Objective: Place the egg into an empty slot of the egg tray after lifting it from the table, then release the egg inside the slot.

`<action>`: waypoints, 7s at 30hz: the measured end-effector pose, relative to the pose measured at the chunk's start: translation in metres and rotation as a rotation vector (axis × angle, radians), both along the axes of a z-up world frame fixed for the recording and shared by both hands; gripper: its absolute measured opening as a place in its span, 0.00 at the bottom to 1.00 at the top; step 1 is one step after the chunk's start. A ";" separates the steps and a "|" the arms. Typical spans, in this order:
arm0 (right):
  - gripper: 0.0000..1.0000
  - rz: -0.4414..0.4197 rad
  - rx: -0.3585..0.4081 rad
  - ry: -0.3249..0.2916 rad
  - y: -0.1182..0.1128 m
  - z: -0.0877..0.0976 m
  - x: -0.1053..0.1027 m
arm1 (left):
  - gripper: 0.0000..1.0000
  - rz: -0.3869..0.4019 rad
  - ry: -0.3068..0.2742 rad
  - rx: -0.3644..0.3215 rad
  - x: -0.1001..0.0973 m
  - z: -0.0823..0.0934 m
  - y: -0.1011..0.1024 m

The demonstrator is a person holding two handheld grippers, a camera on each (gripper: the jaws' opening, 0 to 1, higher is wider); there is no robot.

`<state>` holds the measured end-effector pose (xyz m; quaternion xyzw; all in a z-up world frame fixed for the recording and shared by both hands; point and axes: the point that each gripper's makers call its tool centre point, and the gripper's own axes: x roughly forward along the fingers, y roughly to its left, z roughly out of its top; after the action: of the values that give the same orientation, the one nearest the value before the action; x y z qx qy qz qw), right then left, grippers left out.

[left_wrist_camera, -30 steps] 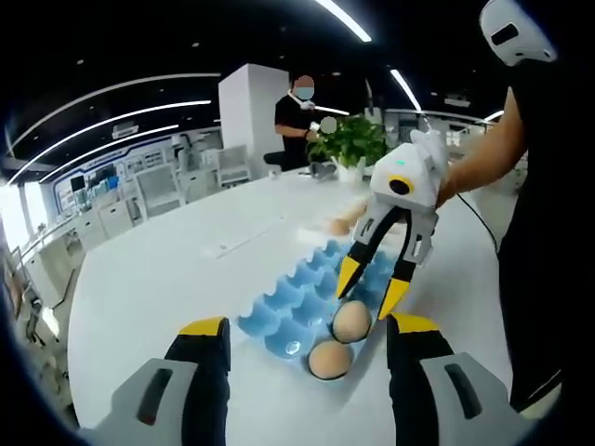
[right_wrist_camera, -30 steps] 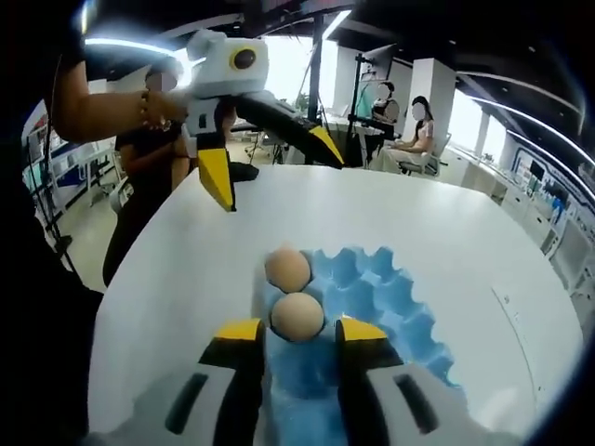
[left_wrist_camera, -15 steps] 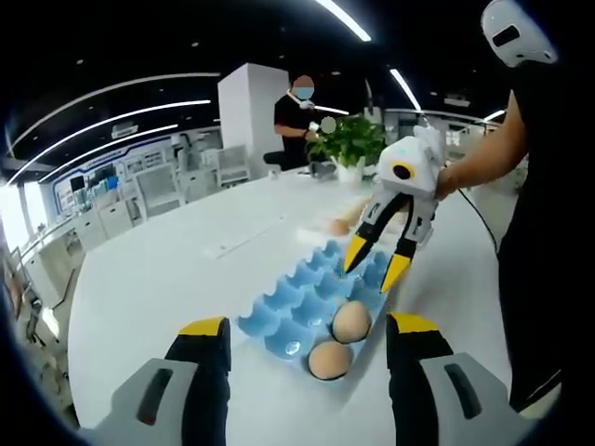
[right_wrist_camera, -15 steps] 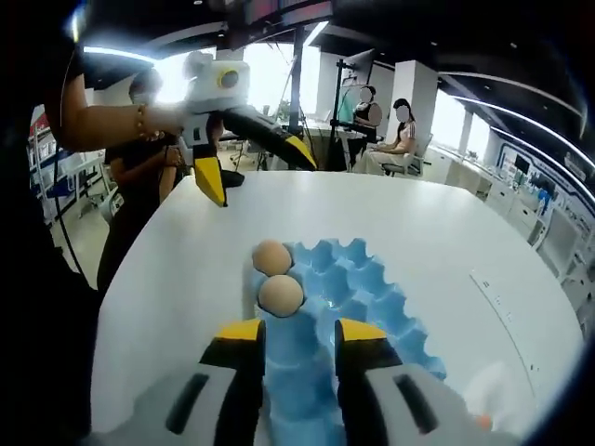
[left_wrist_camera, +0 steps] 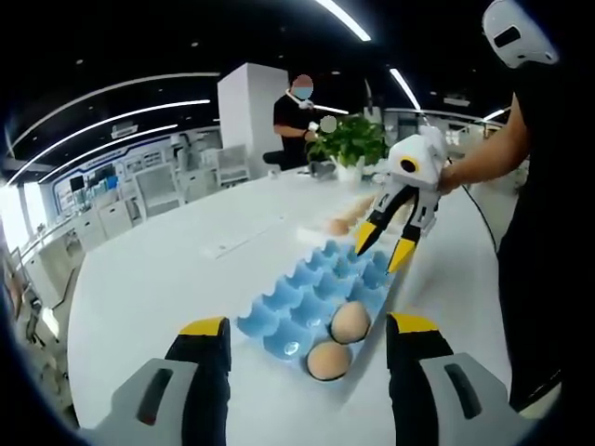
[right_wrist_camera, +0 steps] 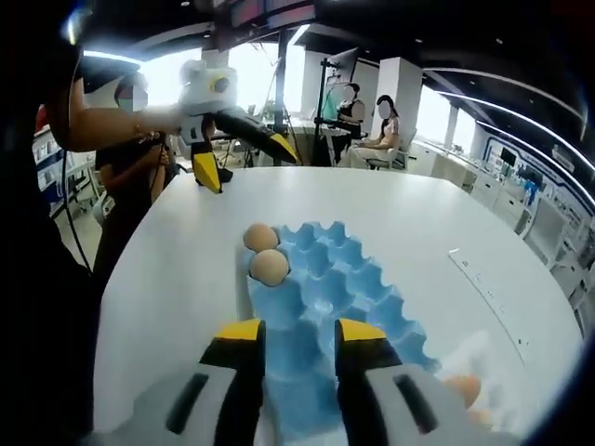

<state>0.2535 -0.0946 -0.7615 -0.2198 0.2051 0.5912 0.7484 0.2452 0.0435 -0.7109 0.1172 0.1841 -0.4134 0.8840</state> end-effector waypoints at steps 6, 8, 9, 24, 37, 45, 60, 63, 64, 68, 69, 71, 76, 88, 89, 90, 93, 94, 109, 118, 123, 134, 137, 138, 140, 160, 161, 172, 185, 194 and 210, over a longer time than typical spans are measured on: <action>0.30 -0.014 -0.016 0.000 -0.011 -0.002 -0.001 | 0.69 0.000 0.002 0.002 0.000 -0.001 0.000; 0.30 -0.020 -0.019 -0.002 -0.014 -0.002 0.000 | 0.68 -0.001 0.001 0.002 0.000 -0.001 0.000; 0.30 -0.023 -0.021 -0.003 -0.016 -0.002 0.001 | 0.68 -0.001 0.001 0.002 0.000 -0.001 0.000; 0.30 -0.109 -0.047 0.001 -0.059 -0.005 0.005 | 0.68 -0.005 0.005 -0.002 0.000 -0.001 0.000; 0.30 -0.167 -0.086 0.007 -0.091 -0.010 0.007 | 0.68 -0.003 -0.001 0.000 0.003 0.001 0.000; 0.30 -0.210 -0.112 0.012 -0.115 -0.014 0.008 | 0.67 -0.004 -0.001 -0.001 0.003 0.001 0.000; 0.29 -0.333 -0.154 0.007 -0.172 -0.015 0.017 | 0.66 -0.005 -0.005 0.000 0.004 0.002 -0.003; 0.29 -0.363 -0.159 0.002 -0.182 -0.015 0.020 | 0.65 -0.008 -0.004 0.001 0.003 0.002 -0.003; 0.29 -0.368 -0.159 0.001 -0.184 -0.015 0.020 | 0.66 -0.008 -0.005 0.001 0.004 0.002 -0.003; 0.29 -0.393 -0.157 -0.008 -0.192 -0.013 0.024 | 0.65 -0.005 -0.009 -0.001 0.004 0.003 -0.002; 0.29 -0.399 -0.161 -0.010 -0.194 -0.013 0.024 | 0.65 -0.004 -0.010 -0.001 0.004 0.003 -0.002; 0.29 -0.427 -0.158 -0.001 -0.201 -0.014 0.027 | 0.65 -0.003 -0.009 -0.002 0.004 0.003 -0.002; 0.29 -0.456 -0.196 0.037 -0.212 -0.024 0.025 | 0.65 -0.002 -0.004 0.001 0.004 0.002 0.000; 0.28 -0.558 -0.215 0.223 -0.216 -0.032 0.032 | 0.64 0.005 -0.011 0.004 0.004 0.004 0.002; 0.28 -0.554 -0.231 0.233 -0.216 -0.032 0.033 | 0.64 0.006 -0.010 0.005 0.004 0.004 0.002; 0.28 -0.552 -0.237 0.235 -0.215 -0.033 0.033 | 0.64 0.006 -0.010 0.006 0.004 0.004 0.002; 0.28 -0.535 -0.280 0.233 -0.214 -0.034 0.032 | 0.63 0.007 -0.013 0.008 0.005 0.005 0.002; 0.28 -0.518 -0.295 0.223 -0.214 -0.034 0.031 | 0.63 0.008 -0.016 0.006 0.005 0.006 0.001; 0.24 -0.555 -0.238 0.151 -0.213 -0.002 0.033 | 0.62 0.009 -0.015 0.000 0.006 0.005 0.000; 0.24 -0.519 -0.241 0.124 -0.204 0.008 0.028 | 0.63 0.008 -0.016 -0.002 0.005 0.005 0.001; 0.24 -0.502 -0.245 0.123 -0.199 0.009 0.027 | 0.63 0.008 -0.013 -0.003 0.005 0.004 0.001; 0.24 -0.460 -0.245 0.108 -0.186 0.015 0.027 | 0.63 0.013 -0.012 -0.002 0.007 0.004 0.003; 0.24 -0.446 -0.242 0.106 -0.181 0.015 0.026 | 0.63 0.014 -0.013 -0.003 0.007 0.004 0.003; 0.24 -0.444 -0.244 0.108 -0.180 0.015 0.025 | 0.63 0.013 -0.012 -0.002 0.007 0.004 0.002; 0.24 -0.435 -0.235 0.103 -0.176 0.016 0.025 | 0.63 0.013 -0.014 -0.002 0.007 0.004 0.002; 0.25 -0.263 -0.193 0.103 -0.099 0.014 0.017 | 0.63 0.015 -0.009 0.001 0.006 0.002 0.005; 0.25 -0.254 -0.188 0.100 -0.094 0.014 0.017 | 0.63 0.015 -0.010 0.002 0.006 0.002 0.005; 0.25 -0.132 -0.161 0.106 -0.041 0.014 0.005 | 0.63 0.019 -0.006 0.002 0.005 0.001 0.006; 0.25 -0.048 -0.136 0.120 -0.002 0.011 -0.006 | 0.63 0.020 -0.005 0.003 0.006 0.000 0.006; 0.25 -0.008 -0.113 0.122 0.025 0.009 -0.010 | 0.63 0.017 0.001 0.004 0.006 -0.001 0.005; 0.25 0.028 -0.134 0.143 0.048 -0.009 -0.009 | 0.62 0.020 -0.006 -0.001 0.006 0.001 0.007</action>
<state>0.2449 -0.0470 -0.7702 -0.2291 0.2940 0.6008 0.7072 0.2513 0.0503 -0.7102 0.1160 0.1823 -0.4042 0.8888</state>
